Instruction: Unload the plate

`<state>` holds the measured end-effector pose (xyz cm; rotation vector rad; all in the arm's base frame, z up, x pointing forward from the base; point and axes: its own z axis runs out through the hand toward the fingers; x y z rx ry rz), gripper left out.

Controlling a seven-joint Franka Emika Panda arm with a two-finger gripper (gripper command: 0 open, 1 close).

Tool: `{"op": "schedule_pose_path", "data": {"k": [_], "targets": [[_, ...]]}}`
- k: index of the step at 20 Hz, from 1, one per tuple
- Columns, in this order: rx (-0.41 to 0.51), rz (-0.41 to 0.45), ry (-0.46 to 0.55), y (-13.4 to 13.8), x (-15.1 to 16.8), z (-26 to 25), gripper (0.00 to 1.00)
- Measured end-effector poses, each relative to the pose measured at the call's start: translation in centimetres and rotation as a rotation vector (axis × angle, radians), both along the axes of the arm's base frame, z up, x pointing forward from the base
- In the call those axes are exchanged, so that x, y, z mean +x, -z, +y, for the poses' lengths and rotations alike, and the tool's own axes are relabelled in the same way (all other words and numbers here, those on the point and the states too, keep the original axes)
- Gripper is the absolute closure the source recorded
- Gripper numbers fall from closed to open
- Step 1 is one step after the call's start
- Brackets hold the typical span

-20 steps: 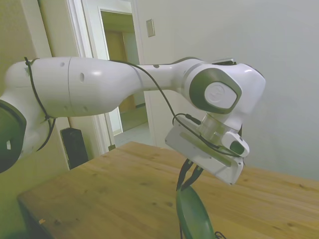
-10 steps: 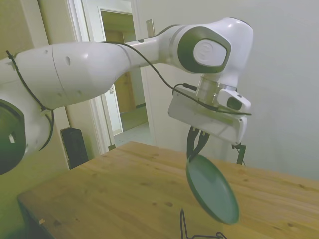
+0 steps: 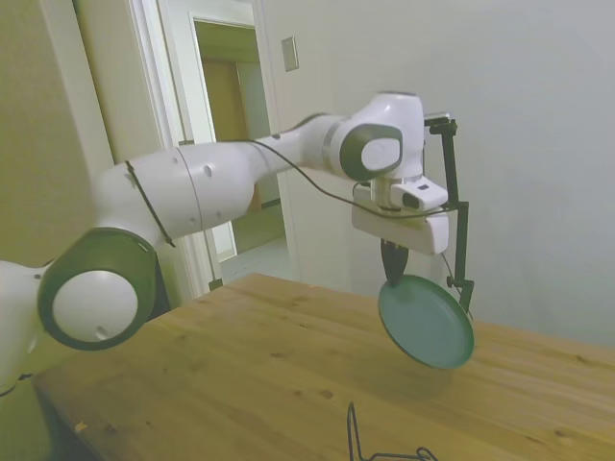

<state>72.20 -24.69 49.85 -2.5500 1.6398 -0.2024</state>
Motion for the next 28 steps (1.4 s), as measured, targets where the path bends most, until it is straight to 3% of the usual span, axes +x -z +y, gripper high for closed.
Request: {"op": "schedule_pose_path", "data": {"k": [5, 10, 11, 21, 28], "targets": [[-0.157, -0.068, 0.134, 8.0, 3.7, 0.4, 1.00], [-0.288, -0.065, 0.329, 11.0, 3.6, -1.6, 1.00], [-0.306, -0.064, 0.364, 10.9, 3.5, -1.8, 0.00], [-0.317, -0.061, 0.419, 10.1, 3.1, -2.2, 0.00], [-0.278, -0.111, 0.437, 4.8, 2.0, -2.6, 0.00]]}}
